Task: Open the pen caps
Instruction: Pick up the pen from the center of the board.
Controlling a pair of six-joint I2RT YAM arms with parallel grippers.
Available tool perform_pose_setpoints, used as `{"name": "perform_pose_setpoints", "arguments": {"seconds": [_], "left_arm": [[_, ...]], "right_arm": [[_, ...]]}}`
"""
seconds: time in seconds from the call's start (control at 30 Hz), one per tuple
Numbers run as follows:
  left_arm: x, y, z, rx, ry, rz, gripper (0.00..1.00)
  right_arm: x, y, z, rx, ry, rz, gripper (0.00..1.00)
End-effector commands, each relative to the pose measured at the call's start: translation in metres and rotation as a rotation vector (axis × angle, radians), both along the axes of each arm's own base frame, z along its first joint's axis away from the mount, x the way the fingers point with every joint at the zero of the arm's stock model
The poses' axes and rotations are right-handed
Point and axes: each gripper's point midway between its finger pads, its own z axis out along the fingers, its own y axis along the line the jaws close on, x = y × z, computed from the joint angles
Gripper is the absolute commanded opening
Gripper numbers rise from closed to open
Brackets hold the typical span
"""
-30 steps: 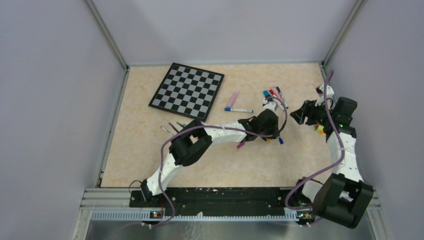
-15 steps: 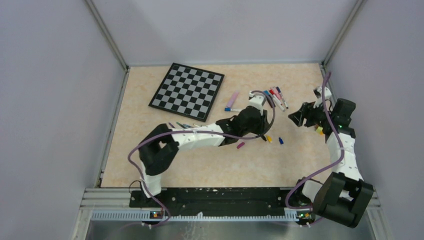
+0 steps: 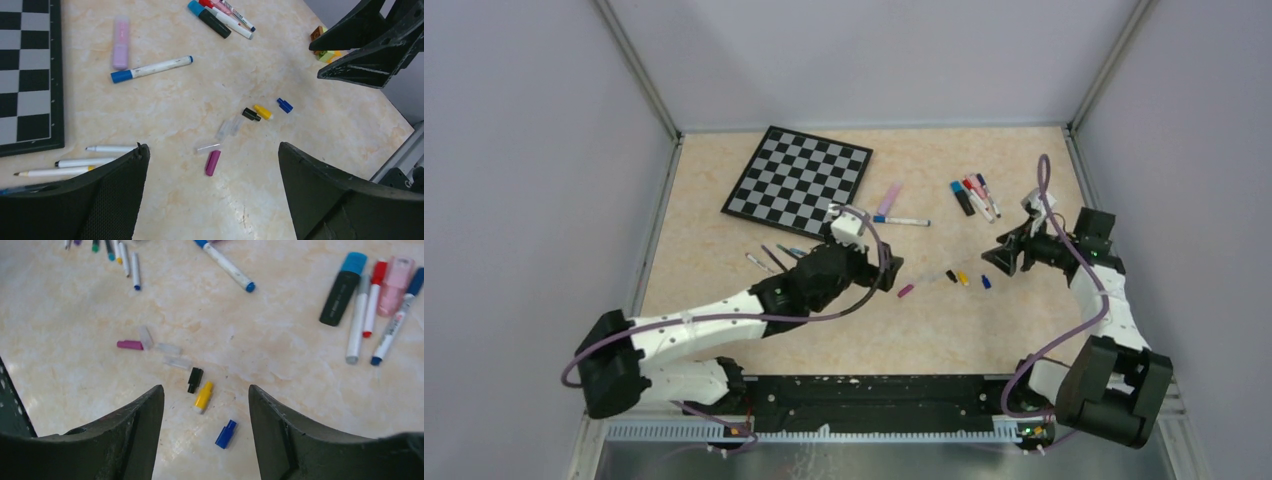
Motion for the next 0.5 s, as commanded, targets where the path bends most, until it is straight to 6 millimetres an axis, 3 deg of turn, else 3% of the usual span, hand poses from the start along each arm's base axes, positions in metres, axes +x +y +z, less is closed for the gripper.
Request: {"name": "perform_pose_setpoints", "arguments": {"seconds": [0.0,0.1,0.17,0.3,0.47], "left_arm": [[-0.016,0.034,0.006,-0.06,-0.021,-0.003,0.99],[-0.029,0.054,-0.009,-0.083,0.019,0.009,0.99],[-0.034,0.07,-0.021,-0.095,0.047,0.047,0.99],[-0.041,0.102,-0.042,-0.11,0.084,0.132,0.99],[-0.046,0.128,-0.051,-0.141,0.098,0.208,0.99]], "right_arm": [[-0.021,0.034,0.001,-0.148,-0.264,0.395,0.63],[-0.036,0.051,-0.004,-0.175,-0.299,0.574,0.65],[-0.029,0.06,-0.006,-0.194,-0.272,0.65,0.65],[-0.002,0.083,-0.011,-0.304,-0.251,0.806,0.65],[0.042,0.112,-0.023,-0.461,-0.23,0.907,0.64]]}}
